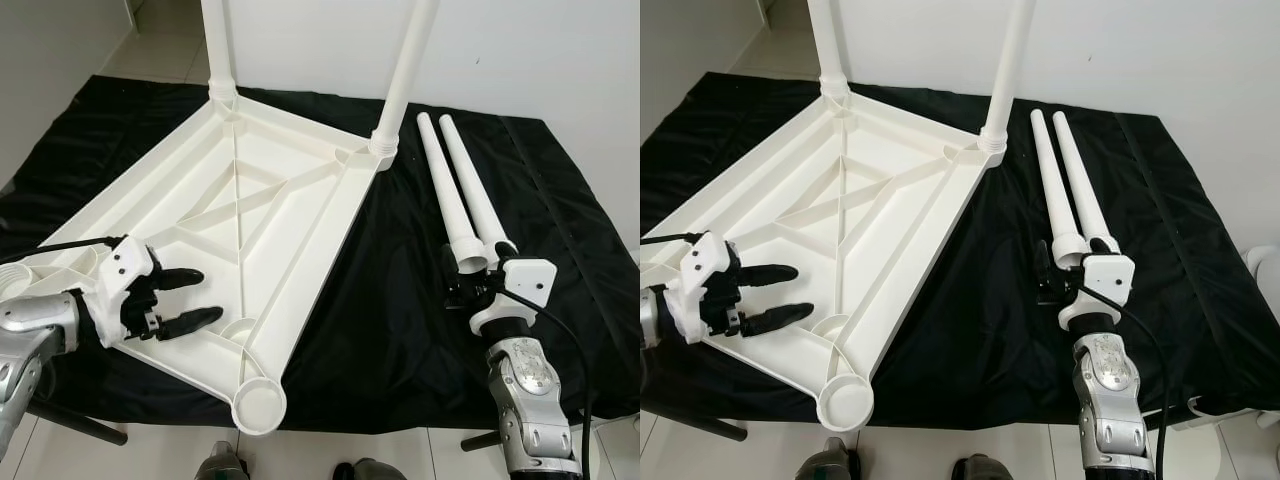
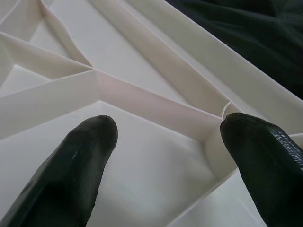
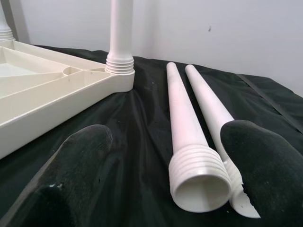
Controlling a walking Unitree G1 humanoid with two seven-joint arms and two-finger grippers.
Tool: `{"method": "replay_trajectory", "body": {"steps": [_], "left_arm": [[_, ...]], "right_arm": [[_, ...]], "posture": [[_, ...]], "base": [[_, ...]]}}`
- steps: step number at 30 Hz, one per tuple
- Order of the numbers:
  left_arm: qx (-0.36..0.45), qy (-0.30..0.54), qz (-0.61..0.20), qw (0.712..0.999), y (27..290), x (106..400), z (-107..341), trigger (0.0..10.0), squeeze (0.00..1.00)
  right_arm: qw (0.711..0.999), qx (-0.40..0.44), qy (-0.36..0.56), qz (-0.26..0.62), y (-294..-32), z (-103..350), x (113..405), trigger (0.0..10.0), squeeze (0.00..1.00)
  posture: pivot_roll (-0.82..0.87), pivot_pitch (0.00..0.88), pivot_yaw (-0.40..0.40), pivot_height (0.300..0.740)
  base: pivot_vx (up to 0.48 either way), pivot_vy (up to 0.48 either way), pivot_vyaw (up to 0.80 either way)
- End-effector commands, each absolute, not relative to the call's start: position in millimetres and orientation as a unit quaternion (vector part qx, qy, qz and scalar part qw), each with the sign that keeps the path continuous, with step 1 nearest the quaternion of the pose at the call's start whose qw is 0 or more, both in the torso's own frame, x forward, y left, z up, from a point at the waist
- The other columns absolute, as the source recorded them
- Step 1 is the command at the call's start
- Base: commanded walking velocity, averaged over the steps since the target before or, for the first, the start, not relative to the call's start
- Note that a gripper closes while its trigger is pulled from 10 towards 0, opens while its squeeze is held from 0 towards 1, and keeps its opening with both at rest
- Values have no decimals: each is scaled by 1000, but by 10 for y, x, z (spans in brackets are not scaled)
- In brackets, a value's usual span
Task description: Building children table
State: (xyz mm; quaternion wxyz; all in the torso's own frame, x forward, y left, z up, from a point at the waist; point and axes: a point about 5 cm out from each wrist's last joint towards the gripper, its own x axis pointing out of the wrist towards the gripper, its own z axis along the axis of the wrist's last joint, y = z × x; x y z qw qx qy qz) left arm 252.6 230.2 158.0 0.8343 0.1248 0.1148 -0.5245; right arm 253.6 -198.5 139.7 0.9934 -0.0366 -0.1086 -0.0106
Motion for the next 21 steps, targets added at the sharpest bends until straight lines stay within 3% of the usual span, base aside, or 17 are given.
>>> {"method": "replay_trajectory", "body": {"steps": [1,3,8,21], "left_arm": [[122,123,-568,805,2293,2436,1578,10000,0],[123,138,-590,786,2290,2348,1537,10000,0],[131,155,-606,769,2285,2268,1475,10000,0],[193,187,-581,769,2289,2298,1306,10000,0]], "right_arm": [[994,-35,-107,-11,-1998,1378,2536,10000,0],[994,-36,-107,-7,-1994,1382,2548,10000,0],[993,-37,-108,-4,-1997,1385,2556,10000,0],[993,-38,-110,2,-1969,1395,2577,10000,0]], "posture": [[104,66,-89,740],[107,62,-94,740],[107,57,-97,740],[105,50,-97,740]], "base": [[0,0,0],[0,0,0],[0,0,0],[0,0,0]]}}
